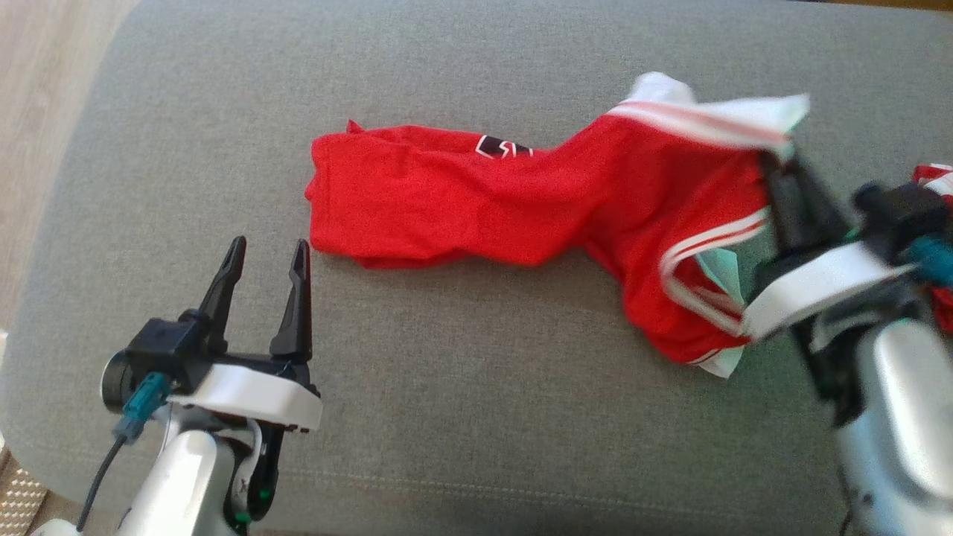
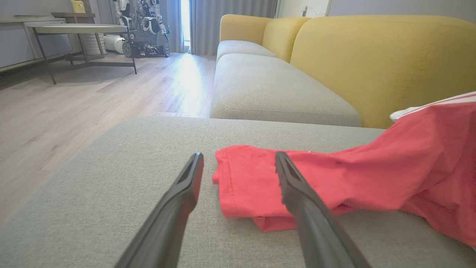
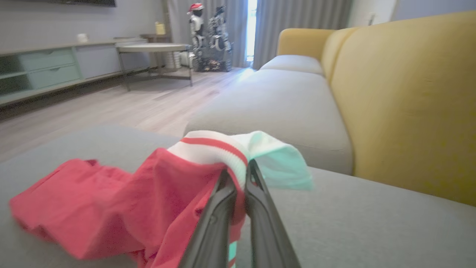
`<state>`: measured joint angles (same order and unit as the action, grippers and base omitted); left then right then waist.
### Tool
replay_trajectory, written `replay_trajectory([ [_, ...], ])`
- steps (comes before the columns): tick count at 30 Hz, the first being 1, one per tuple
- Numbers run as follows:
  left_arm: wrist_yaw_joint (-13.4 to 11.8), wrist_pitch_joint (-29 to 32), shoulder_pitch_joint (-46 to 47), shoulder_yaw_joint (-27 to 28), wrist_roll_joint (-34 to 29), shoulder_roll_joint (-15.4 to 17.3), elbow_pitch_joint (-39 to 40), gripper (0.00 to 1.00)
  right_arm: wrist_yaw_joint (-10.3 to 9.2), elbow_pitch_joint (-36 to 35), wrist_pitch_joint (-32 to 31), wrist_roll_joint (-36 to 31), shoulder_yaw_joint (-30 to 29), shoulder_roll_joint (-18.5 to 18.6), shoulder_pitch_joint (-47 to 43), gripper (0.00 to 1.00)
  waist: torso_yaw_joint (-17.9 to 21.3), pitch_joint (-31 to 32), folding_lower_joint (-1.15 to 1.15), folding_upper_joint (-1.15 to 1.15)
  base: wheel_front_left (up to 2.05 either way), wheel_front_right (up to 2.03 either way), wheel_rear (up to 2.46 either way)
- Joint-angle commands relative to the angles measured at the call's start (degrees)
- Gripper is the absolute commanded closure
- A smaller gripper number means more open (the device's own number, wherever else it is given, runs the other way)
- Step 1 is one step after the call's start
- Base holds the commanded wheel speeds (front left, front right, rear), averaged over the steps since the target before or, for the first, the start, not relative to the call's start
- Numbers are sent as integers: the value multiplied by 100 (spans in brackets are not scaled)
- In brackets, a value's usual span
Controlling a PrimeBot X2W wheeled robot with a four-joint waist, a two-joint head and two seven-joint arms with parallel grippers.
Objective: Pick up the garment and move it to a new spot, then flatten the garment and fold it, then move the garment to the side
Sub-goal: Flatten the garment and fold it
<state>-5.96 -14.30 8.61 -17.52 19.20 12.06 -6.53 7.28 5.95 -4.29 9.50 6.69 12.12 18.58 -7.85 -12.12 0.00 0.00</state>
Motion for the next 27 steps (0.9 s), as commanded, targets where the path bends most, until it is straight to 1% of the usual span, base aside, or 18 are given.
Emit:
replay_trajectory([
  [1,26,-69,259,273,-47,62,191,0,21,-244,-92,-35,249,40,-177,100,21,-21,0,0,0,0,0],
  [4,40,-69,264,287,-66,38,215,0,21,-339,-414,-42,605,62,-683,100,59,-67,0,0,0,0,0],
  [7,69,-69,284,309,-80,29,208,0,21,-345,-737,67,811,38,-1213,100,109,-104,0,0,0,0,0],
  [12,118,-69,306,341,-106,30,169,0,21,-380,-1173,181,786,-60,-1866,100,218,-117,0,0,0,0,0],
  [15,131,-70,314,355,-121,24,159,0,21,-430,-1314,168,605,-164,-2092,100,263,-112,0,0,0,0,0],
  [17,144,-70,324,355,-130,18,157,0,21,-426,-1370,51,358,-244,-2186,100,278,-115,0,0,0,0,0],
  [22,160,-70,324,372,-148,13,156,0,21,-484,-1303,-237,-247,-471,-2220,100,303,-117,0,0,0,0,0],
  [24,157,-70,310,386,-148,12,153,0,21,-514,-1304,-337,-467,-508,-2201,100,316,-100,0,0,0,0,0],
  [27,161,-70,298,396,-146,9,143,0,21,-547,-1333,-388,-557,-522,-2198,100,316,-82,0,0,0,0,0],
])
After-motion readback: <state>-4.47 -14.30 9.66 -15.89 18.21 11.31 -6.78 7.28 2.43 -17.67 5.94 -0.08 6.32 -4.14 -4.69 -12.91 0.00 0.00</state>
